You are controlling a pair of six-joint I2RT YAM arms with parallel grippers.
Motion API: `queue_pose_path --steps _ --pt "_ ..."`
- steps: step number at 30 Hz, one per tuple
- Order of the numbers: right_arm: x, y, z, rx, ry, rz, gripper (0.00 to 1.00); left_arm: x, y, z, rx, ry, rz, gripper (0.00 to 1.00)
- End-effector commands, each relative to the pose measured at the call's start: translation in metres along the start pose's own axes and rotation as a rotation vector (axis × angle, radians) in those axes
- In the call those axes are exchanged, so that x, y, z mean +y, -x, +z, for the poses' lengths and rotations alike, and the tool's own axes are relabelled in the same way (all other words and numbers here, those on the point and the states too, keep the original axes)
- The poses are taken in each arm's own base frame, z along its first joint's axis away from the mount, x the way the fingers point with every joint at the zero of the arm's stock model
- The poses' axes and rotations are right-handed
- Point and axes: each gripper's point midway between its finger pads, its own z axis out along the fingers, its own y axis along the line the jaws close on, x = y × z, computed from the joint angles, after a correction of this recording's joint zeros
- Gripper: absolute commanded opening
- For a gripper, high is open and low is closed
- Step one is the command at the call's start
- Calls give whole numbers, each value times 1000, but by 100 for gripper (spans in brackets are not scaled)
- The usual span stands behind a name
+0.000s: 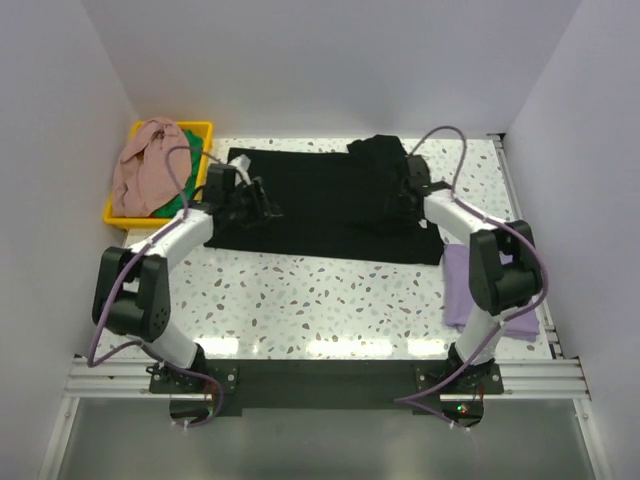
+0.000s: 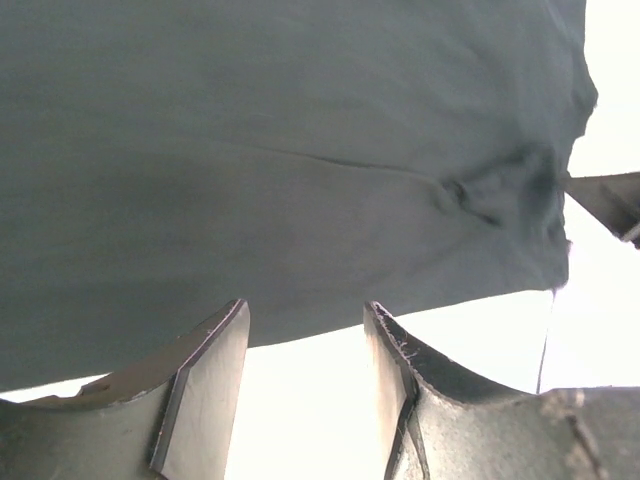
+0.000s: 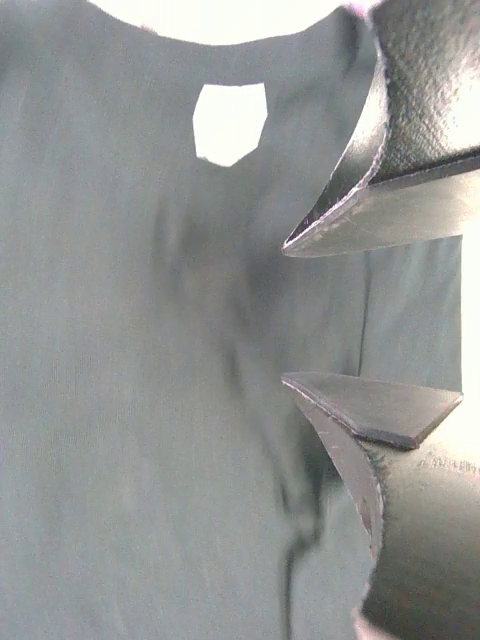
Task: Fold and stack the t-shirts
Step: Fold the tshirt
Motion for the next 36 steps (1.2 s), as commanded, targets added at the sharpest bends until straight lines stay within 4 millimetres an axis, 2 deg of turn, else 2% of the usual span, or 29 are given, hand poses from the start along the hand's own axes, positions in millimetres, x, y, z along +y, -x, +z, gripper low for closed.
queue_pose_path --steps 1,2,3,4,5,6,7,8,9,10,11,14,19,25,31,34,36 --pt "-35 18 -17 -45 31 170 53 -67 5 21 -27 -111 114 55" --pt "-41 16 -17 -42 30 184 52 -70 -3 35 0 -108 109 55" --pt "-47 14 -15 -23 44 201 52 -92 -6 43 4 -137 139 55" --pt "-49 14 -15 -14 58 218 52 -101 -10 50 15 -145 154 55" --pt "-50 11 -13 0 74 238 51 -99 -23 69 54 -128 167 55" --pt "-58 11 -10 2 77 268 50 -113 -36 77 79 -140 202 55" --pt "-56 8 -8 24 113 284 50 -131 -31 84 69 -162 228 54" --pt "-65 9 -5 26 104 319 49 -125 -44 100 108 -134 246 54" --pt "-64 7 -3 35 127 332 49 -132 -54 108 121 -133 270 54" --pt "-64 6 -1 42 144 343 49 -140 -52 113 117 -145 279 53" --pt "-59 3 1 62 177 361 49 -137 -60 124 134 -141 279 53" --pt "-51 -1 5 82 228 389 50 -146 -66 138 141 -179 290 55" --pt "-43 -6 12 101 274 429 51 -169 -67 149 147 -258 315 61" --pt "-41 -14 18 122 279 447 51 -178 -82 157 184 -292 320 60" --pt "-34 -9 23 120 307 472 50 -184 -84 159 186 -323 297 60" --pt "-29 -5 25 117 326 489 44 -187 -82 158 184 -326 293 60" --pt "-27 3 25 106 340 497 34 -189 -80 158 180 -330 291 60"
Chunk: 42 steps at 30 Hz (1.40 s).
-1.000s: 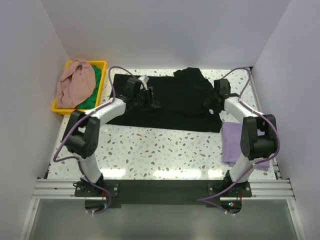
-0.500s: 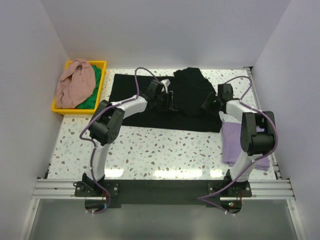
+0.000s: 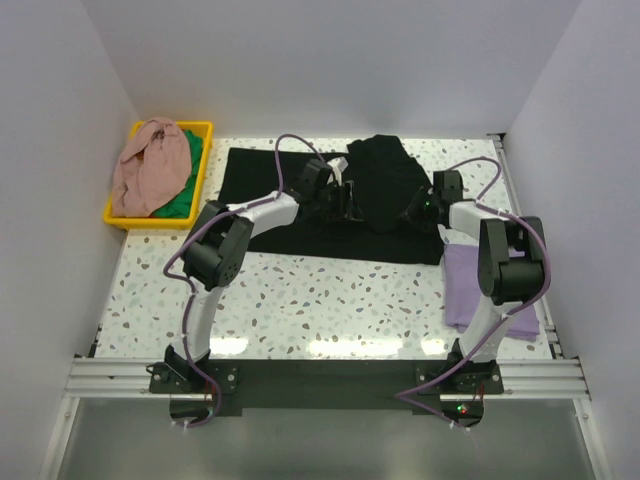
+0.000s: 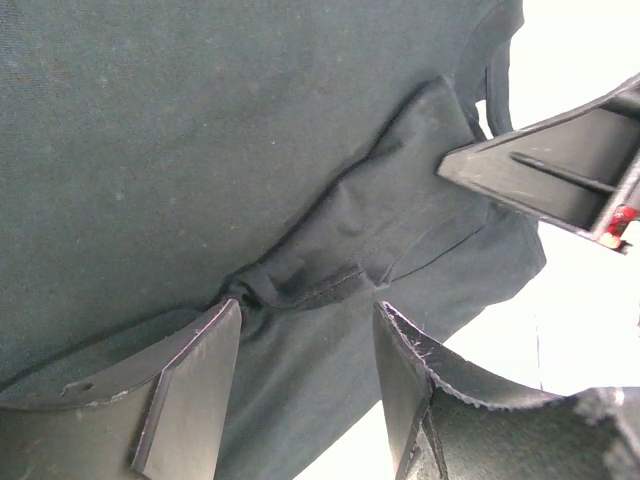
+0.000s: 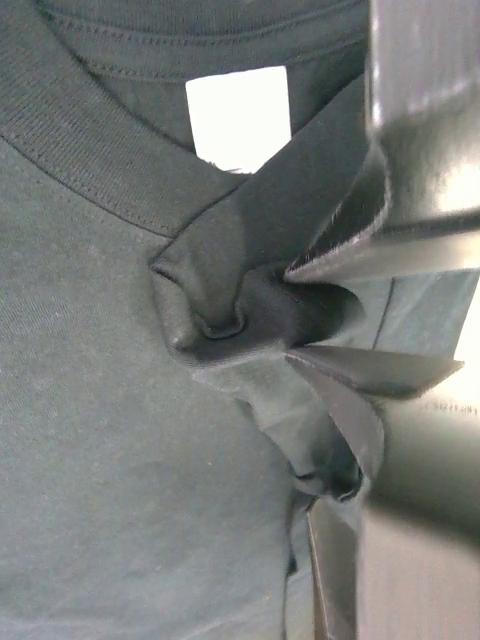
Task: Fold and stack the t-shirts
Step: Fold the tshirt
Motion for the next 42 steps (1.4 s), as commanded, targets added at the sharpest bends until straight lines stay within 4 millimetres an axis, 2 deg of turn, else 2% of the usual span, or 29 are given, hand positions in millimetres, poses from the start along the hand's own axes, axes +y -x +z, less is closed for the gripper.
queue_pose_path --steps 1,2,4,11,16,18,25,29,31,35,38,42 --pt "26 20 2 -39 83 25 29 -25 25 -2 -65 -72 20 60" --pt "30 23 3 -36 92 24 22 -25 26 -2 -66 -72 18 60" --pt "33 26 6 -30 96 35 16 -28 30 -4 -77 -74 16 60" --pt "53 44 16 -29 125 78 15 -25 44 -21 -131 -23 15 59" --pt "61 51 26 -22 146 130 20 -19 45 -33 -156 19 17 57" --pt "67 56 29 -24 162 140 22 -12 40 -35 -155 42 12 57" --pt "74 60 39 -17 195 180 42 -6 33 -42 -153 58 43 49" --pt "85 71 36 -44 228 177 47 -7 27 -39 -132 44 57 34" --pt "88 76 34 -55 233 173 47 -7 25 -38 -126 43 60 30" --pt "89 90 27 -100 232 166 50 -9 23 -35 -119 36 64 24" --pt "89 101 20 -119 237 162 51 -9 23 -31 -114 31 59 24" --pt "89 109 2 -169 210 106 51 -9 24 -25 -110 25 56 23"
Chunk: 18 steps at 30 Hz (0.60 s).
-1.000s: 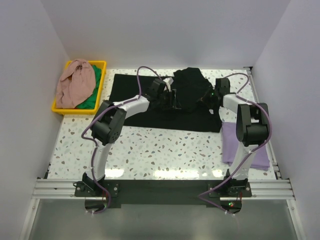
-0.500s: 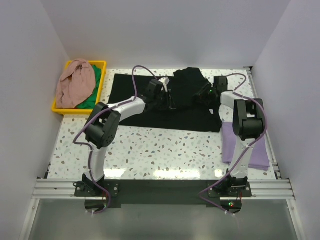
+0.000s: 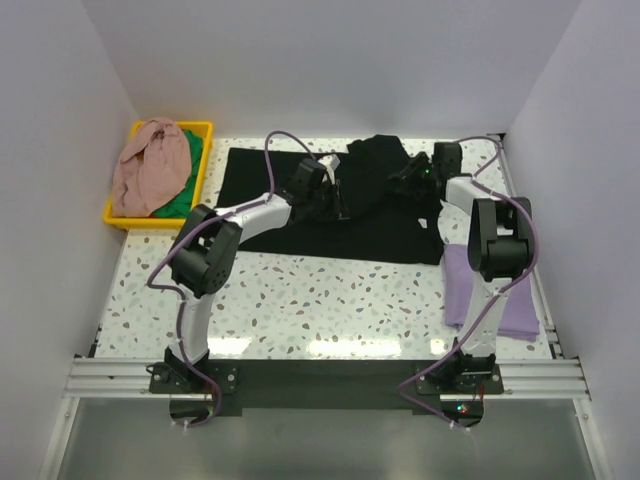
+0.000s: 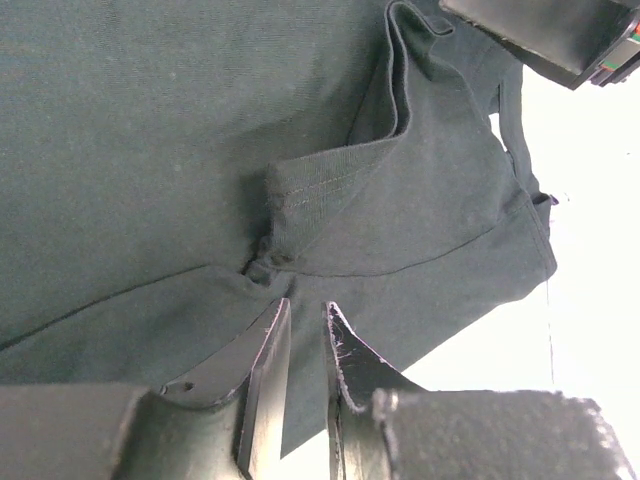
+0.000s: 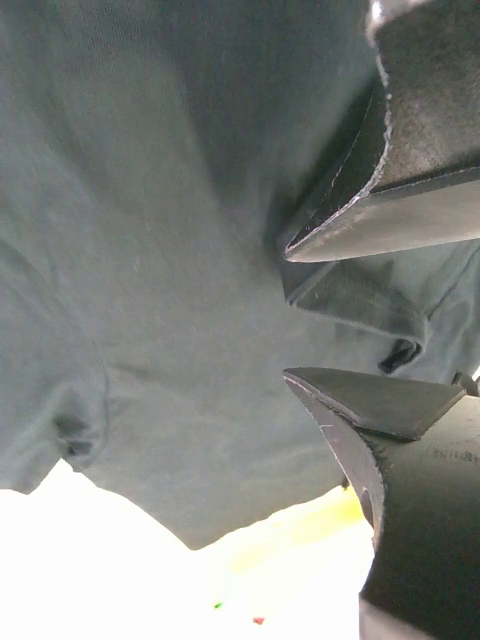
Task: Fold and stack the t-shirts
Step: Fold the tshirt
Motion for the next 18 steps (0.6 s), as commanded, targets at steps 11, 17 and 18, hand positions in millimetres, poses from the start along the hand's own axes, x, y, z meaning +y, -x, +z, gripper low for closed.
queue_pose_path --steps 11,17,18 --pt "2 7 -66 -155 -65 -191 50 -33 24 15 -34 -123 13 24" --pt "-13 -31 -56 -84 -113 -273 38 -55 24 27 -46 -186 23 25" --pt "-13 -36 -53 -70 -113 -286 34 -53 20 31 -39 -182 21 25"
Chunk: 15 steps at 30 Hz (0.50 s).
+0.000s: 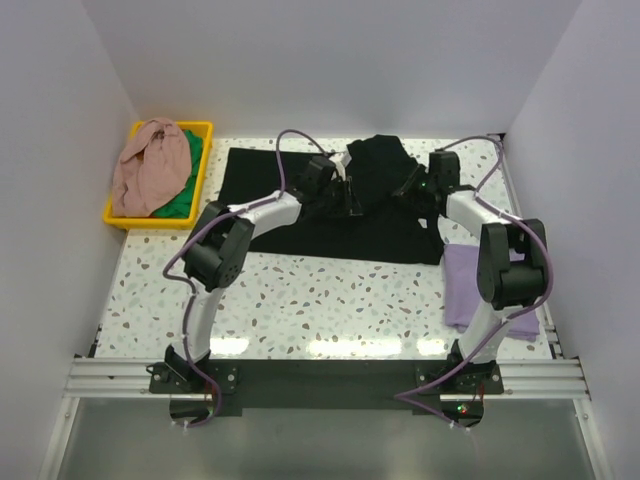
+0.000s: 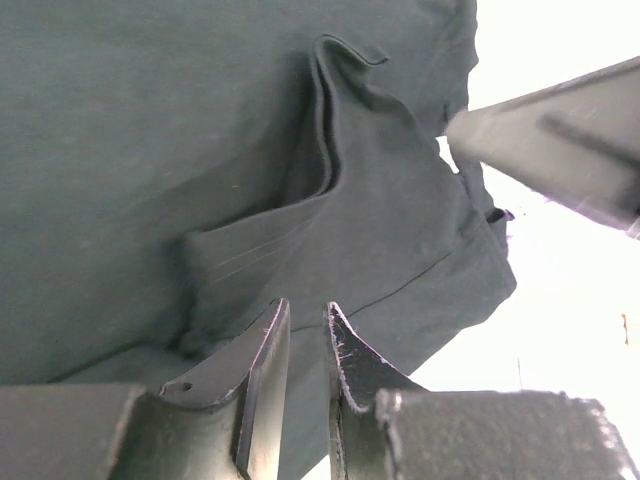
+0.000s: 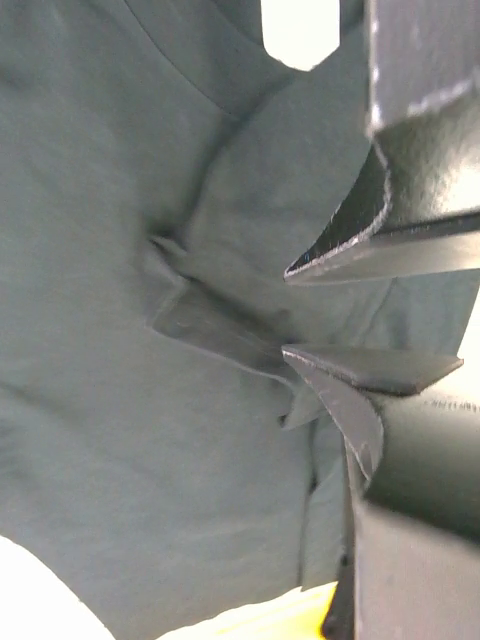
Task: Fold and stack the t-shirts
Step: Fold the tshirt
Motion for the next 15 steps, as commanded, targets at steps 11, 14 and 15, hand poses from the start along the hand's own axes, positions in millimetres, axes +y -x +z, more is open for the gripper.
queue_pose_path --steps 11,14,15 --pt "-2 -19 46 97 -69 -128 27 3 23 27 -59 70 31 25" --pt "-4 -7 53 77 -88 -135 27 20 30 29 -74 139 26 24" --pt "0 1 54 63 -83 -135 28 27 33 29 -81 152 20 24"
